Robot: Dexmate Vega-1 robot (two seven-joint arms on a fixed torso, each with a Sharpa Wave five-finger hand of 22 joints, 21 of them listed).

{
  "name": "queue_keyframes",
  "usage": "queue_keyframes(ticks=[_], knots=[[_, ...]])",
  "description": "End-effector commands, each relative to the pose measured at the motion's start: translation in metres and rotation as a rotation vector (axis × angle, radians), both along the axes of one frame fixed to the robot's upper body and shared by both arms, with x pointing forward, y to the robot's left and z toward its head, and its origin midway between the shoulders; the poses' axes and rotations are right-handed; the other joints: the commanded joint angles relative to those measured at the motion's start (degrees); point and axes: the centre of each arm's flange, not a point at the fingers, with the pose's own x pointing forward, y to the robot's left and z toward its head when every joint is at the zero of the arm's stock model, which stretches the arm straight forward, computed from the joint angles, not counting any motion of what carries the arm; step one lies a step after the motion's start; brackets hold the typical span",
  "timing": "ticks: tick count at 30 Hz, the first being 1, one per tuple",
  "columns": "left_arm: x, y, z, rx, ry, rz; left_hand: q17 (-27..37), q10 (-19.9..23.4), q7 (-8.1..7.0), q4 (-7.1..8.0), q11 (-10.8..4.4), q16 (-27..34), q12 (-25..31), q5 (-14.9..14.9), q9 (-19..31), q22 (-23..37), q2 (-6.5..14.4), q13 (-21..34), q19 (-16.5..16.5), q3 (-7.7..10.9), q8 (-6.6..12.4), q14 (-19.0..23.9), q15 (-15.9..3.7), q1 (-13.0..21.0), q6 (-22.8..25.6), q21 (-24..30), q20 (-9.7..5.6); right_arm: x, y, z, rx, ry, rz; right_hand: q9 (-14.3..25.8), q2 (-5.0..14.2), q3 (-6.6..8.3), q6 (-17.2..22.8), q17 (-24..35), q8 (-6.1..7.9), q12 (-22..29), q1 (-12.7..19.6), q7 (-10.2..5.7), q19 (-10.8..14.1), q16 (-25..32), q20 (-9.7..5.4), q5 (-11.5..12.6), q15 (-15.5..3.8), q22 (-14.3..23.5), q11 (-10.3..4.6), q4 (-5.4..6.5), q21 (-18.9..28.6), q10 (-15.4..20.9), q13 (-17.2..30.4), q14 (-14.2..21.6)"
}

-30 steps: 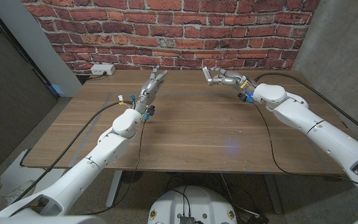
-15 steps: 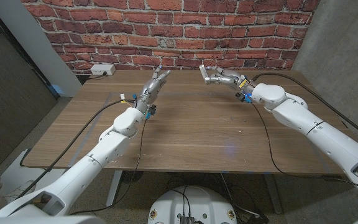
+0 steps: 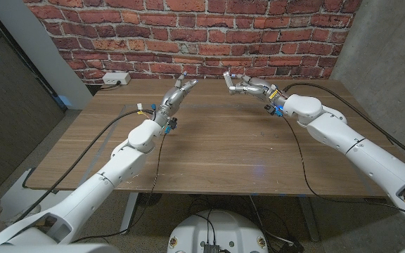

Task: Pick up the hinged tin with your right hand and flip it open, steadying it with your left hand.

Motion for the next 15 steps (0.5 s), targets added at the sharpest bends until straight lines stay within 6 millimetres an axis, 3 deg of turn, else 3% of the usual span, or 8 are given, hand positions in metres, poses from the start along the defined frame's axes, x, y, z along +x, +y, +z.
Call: queue_keyframes(ticks=[1,4,6,8,12,15], knots=[[-0.0040,-0.0014,0.0024,-0.003,-0.016,0.042,0.2,0.7,0.44,-0.60,-1.15,0.0,-0.1,0.5,0.2,0.2,-0.8,0.3,-0.8,0.08,-0.30,-1.4,-0.25,1.3,-6.6,0.2,0.89,-0.0045,0.0040,0.0001,-0.006,-0.004,0.023,0.1,0.30,-0.25,0.3,0.1,0.11,0.3,0.0,-0.22,0.3,0.2,0.39,0.2,-6.24,0.2,-8.66,-0.01,-0.1,8.9,0.3,0.6],[-0.0039,-0.0031,0.0025,0.004,-0.011,0.024,0.2,1.3,1.12,-0.56,-1.22,0.2,-0.1,0.6,0.2,0.3,-1.3,0.4,-1.4,0.02,-0.52,-1.6,0.34,2.0,-8.4,0.2,1.36,-0.0055,0.0057,0.0002,-0.009,-0.007,0.032,0.1,0.30,-0.30,0.3,0.1,0.08,0.3,0.0,-0.28,0.3,0.2,0.43,0.2,-6.22,0.2,-8.65,0.01,-0.2,8.9,0.4,0.6],[-0.0037,-0.0042,0.0026,0.011,-0.009,0.023,0.3,1.1,1.46,-0.40,0.53,0.2,-0.3,0.6,0.3,0.4,-1.7,0.5,-1.9,-0.12,-0.68,-2.0,1.08,2.6,-10.2,0.2,1.96,-0.0068,0.0071,0.0008,-0.008,-0.010,0.037,0.1,0.28,-0.33,0.3,0.1,0.06,0.3,0.0,-0.29,0.3,0.1,0.44,0.2,-6.16,0.2,-8.65,0.01,-0.2,9.0,0.4,0.6],[-0.0037,-0.0050,0.0035,0.023,-0.011,0.020,0.3,0.8,2.10,-0.28,1.02,0.3,-0.5,0.7,0.3,0.4,-2.1,0.6,-2.2,-0.26,-0.71,-2.2,1.44,2.8,-11.3,0.2,2.23,-0.0079,0.0080,0.0017,-0.010,-0.016,0.044,0.1,0.26,-0.35,0.3,0.1,0.05,0.3,0.0,-0.26,0.3,0.1,0.46,0.2,-6.16,0.2,-8.65,0.01,-0.2,9.0,0.4,0.6],[-0.0034,-0.0066,0.0059,0.043,-0.019,0.018,0.4,2.5,2.11,-0.11,-0.84,0.4,0.1,0.8,0.3,0.4,-3.5,0.9,-2.7,-0.95,-0.56,-2.7,1.19,3.3,-13.8,0.3,2.20,-0.0104,0.0089,0.0041,-0.012,-0.022,0.049,0.1,0.43,-0.26,0.4,0.1,0.02,0.2,0.2,-0.30,0.3,0.1,0.40,0.3,-6.26,0.2,-8.66,-0.08,-0.2,9.0,0.5,0.5],[-0.0035,-0.0067,0.0084,0.059,-0.026,0.022,0.4,2.6,2.22,-0.12,-1.07,0.5,0.1,0.9,0.4,0.4,-4.1,1.0,-2.9,-1.24,-0.52,-2.8,1.15,3.5,-14.4,0.4,2.17,-0.0118,0.0094,0.0055,-0.017,-0.025,0.052,0.1,0.37,-0.30,0.4,0.1,0.00,0.2,0.2,-0.33,0.3,0.1,0.43,0.3,-6.25,0.2,-8.66,-0.09,-0.2,9.0,0.5,0.4]])
